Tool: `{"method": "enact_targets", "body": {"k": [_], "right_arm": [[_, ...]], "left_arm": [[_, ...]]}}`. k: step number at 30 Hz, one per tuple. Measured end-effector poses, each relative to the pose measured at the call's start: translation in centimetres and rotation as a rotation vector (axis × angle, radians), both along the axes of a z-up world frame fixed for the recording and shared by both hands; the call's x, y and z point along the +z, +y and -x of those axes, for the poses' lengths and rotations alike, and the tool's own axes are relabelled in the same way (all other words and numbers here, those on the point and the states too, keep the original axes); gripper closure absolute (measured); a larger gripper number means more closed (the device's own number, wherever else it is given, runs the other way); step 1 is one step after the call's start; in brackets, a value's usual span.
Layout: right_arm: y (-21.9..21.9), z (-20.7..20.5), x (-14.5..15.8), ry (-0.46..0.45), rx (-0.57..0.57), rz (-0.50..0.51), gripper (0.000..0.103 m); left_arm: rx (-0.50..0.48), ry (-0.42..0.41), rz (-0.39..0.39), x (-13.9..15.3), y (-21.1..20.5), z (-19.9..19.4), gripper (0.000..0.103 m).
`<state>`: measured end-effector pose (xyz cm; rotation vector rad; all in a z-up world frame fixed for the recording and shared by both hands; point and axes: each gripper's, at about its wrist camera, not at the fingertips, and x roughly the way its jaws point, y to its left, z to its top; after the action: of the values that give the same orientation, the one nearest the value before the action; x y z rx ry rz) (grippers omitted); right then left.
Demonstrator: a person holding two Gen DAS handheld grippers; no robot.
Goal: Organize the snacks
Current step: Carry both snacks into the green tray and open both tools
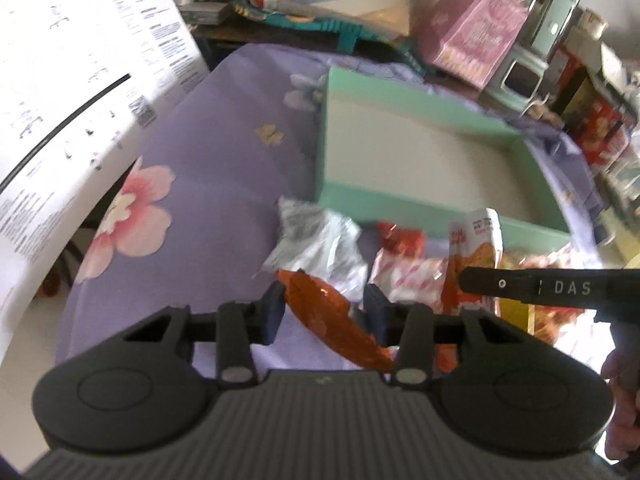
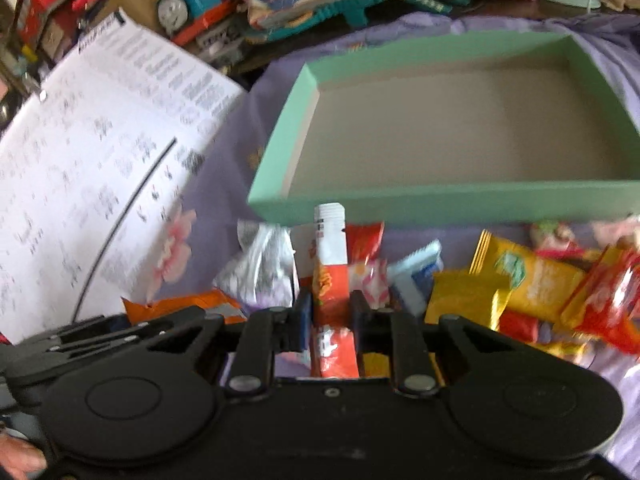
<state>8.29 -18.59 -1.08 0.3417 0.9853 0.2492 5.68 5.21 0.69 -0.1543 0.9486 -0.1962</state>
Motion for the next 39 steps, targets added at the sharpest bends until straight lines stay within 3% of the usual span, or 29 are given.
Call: {"method": "enact_targets", "body": {"k": [7, 16, 19, 20, 21, 23, 25, 31, 33, 34, 35, 37, 39], "right_arm": [[-3.2, -1.9, 2.6, -0.050, -0.067, -0.013, 0.086], [-2.0, -1.1, 0.1, 0.002, -0.031, -0.021, 0.088], [-1.9, -0.9, -0.8, 0.010, -0.046, 0.024, 0.088], [-2.1, -0.7, -0.9, 0.009, -0.058, 0.049, 0.084], [-2.3, -0.5, -0.9, 0.009, -0.071, 0.072, 0.081], [-2.8, -0.1, -1.0, -0.004, -0.105, 0.106, 0.062], [-2.8, 0.2, -1.2, -0.013, -0.112, 0.120, 0.052], [-0.5, -0.7, -2.7, -0.015, -0.059, 0.183, 0.049], [0.7, -1.3, -3.9, -0.005, -0.047, 0.200, 0.050], [1.2, -1.3, -4.4, -0.009, -0.038, 0.209, 0.059], [1.6, -1.4, -4.5, -0.014, -0.034, 0.225, 0.070], [1.8, -1.1, -4.4, -0.021, -0.030, 0.227, 0.082], [1.4, -1.0, -3.9, -0.016, -0.039, 0.199, 0.085]], "left_arm": [[-0.042, -0.048, -0.006, 1.7, -1.3, -1.8, 0.061], [0.006, 0.070, -0.076, -2.4, 0.7, -0.9, 0.060], [-0.006, 0.082, -0.087, -3.0, 0.6, -1.0, 0.045], [0.003, 0.090, -0.097, -3.2, 0.4, -1.1, 0.038], [0.016, 0.095, -0.106, -3.5, 0.4, -1.1, 0.037], [0.027, 0.110, -0.113, -4.1, 0.2, -1.1, 0.036], [0.028, 0.116, -0.137, -4.6, 0.1, -0.9, 0.035], [-0.045, 0.129, -0.202, -5.9, 0.4, 0.4, 0.020], [-0.077, 0.139, -0.216, -6.7, 0.3, 0.6, 0.021], [-0.090, 0.134, -0.226, -7.0, 0.1, 0.8, 0.022], [-0.098, 0.130, -0.241, -7.3, 0.0, 0.8, 0.029], [-0.115, 0.113, -0.257, -7.5, -0.2, 1.1, 0.039], [-0.130, 0.096, -0.250, -7.1, -0.3, 1.4, 0.050]]}}
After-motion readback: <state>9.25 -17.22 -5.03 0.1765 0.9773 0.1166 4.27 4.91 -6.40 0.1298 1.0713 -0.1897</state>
